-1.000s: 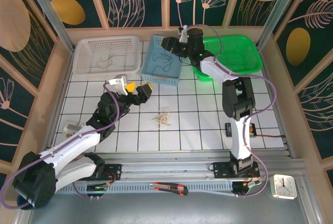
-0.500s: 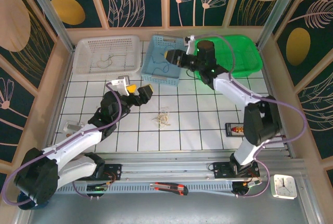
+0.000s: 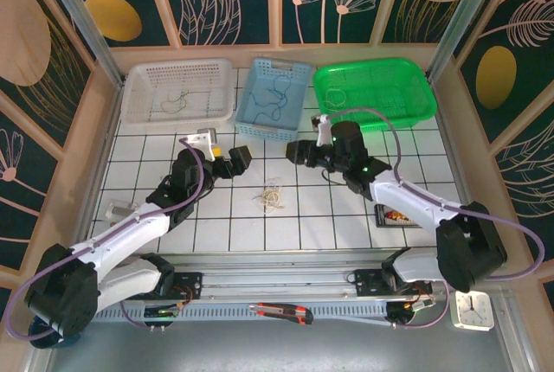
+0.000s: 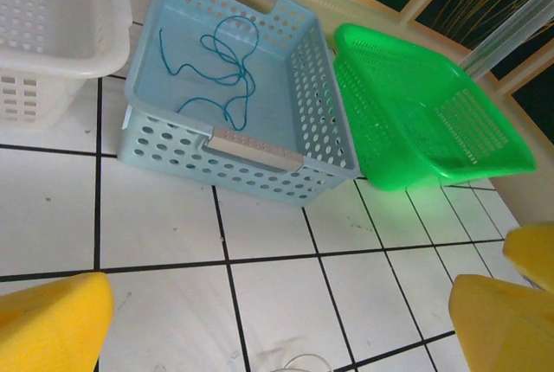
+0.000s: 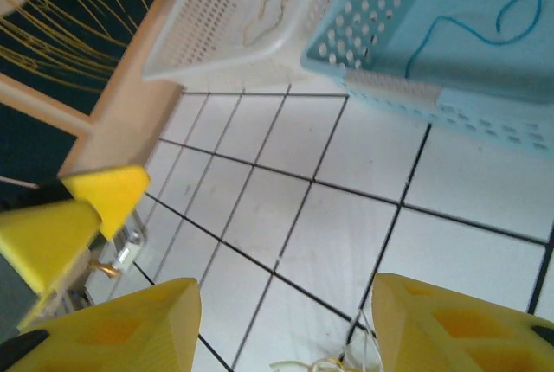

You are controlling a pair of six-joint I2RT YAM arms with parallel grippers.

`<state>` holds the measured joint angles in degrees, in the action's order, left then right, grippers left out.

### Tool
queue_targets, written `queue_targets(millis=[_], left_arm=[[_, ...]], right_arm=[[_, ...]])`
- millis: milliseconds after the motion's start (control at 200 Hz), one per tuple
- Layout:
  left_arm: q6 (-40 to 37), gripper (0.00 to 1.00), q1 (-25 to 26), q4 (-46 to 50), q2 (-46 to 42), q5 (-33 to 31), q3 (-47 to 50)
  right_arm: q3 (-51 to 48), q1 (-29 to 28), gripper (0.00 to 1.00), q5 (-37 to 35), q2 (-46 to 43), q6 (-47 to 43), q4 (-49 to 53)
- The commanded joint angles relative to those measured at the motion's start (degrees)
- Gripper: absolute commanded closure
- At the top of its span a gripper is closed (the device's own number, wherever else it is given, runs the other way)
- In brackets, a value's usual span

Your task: Untangle the cables

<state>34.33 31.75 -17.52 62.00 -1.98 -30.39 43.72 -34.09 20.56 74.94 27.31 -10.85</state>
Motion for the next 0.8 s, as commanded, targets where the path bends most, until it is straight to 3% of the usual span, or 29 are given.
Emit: queue_targets(millis=[0, 380, 791], left_arm=[[-1.19, 0.01, -0.46, 1.62, -1.13, 0.83, -1.45], [-2.26, 0.01, -1.27, 9.20, 3.01, 4.66, -10.53], [-15.08, 0.01, -1.10, 18.81, 9.69, 14.89, -18.36]], right_arm=[[-3.41, -1.93, 0.45, -3.97, -2.05, -2.94, 2.11], [-10.35, -7.03, 0.46, -5.97, -0.59, -3.18, -0.51], [-13.73, -8.65, 0.47, -7.17, -1.06, 2.65, -5.24]])
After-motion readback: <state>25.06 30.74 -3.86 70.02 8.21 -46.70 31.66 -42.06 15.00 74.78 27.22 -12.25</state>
